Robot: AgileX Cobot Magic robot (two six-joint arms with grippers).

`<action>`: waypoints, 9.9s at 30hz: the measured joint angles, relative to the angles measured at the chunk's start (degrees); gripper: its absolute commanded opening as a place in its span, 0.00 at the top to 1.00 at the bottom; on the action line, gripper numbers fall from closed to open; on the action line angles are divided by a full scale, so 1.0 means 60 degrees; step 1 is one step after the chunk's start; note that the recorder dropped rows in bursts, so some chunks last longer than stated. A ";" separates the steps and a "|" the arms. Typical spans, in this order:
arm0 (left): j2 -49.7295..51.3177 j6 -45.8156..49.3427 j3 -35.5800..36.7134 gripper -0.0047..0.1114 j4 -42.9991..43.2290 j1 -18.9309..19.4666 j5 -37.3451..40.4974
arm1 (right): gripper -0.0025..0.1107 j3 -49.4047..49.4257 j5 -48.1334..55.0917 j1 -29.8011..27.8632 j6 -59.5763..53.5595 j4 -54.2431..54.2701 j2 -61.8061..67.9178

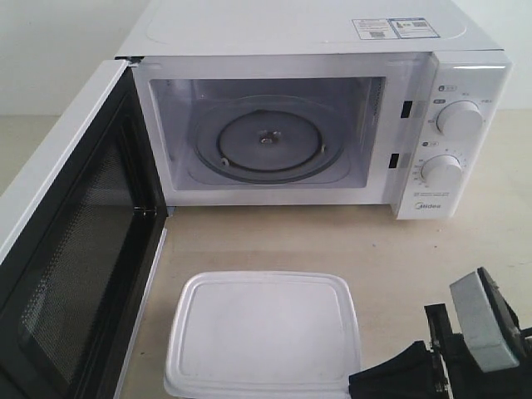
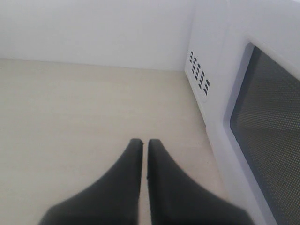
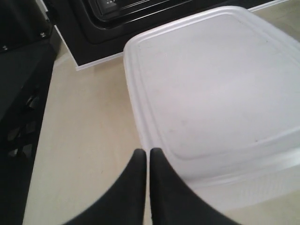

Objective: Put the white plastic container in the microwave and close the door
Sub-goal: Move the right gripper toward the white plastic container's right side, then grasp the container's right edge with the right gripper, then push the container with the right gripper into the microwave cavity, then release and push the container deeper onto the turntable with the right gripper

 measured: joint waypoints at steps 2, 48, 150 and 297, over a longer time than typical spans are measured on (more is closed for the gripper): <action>0.0000 0.0000 0.0000 0.92 0.0000 0.0000 0.0000 | 0.98 0.0000 -0.0022 0.0000 0.0138 0.0386 0.0000; 0.0000 0.0000 0.0000 0.92 0.0000 0.0000 0.0000 | 0.98 -0.3916 0.5399 0.3223 0.6520 0.4179 0.0030; 0.0000 0.0000 0.0000 0.92 0.0000 0.0000 0.0000 | 0.98 -0.3038 0.5645 0.5315 1.2183 0.8306 -0.0944; 0.0000 0.0000 0.0000 0.92 0.0000 0.0000 0.0000 | 0.98 -0.7351 0.5292 0.6173 -0.2496 1.5021 0.1641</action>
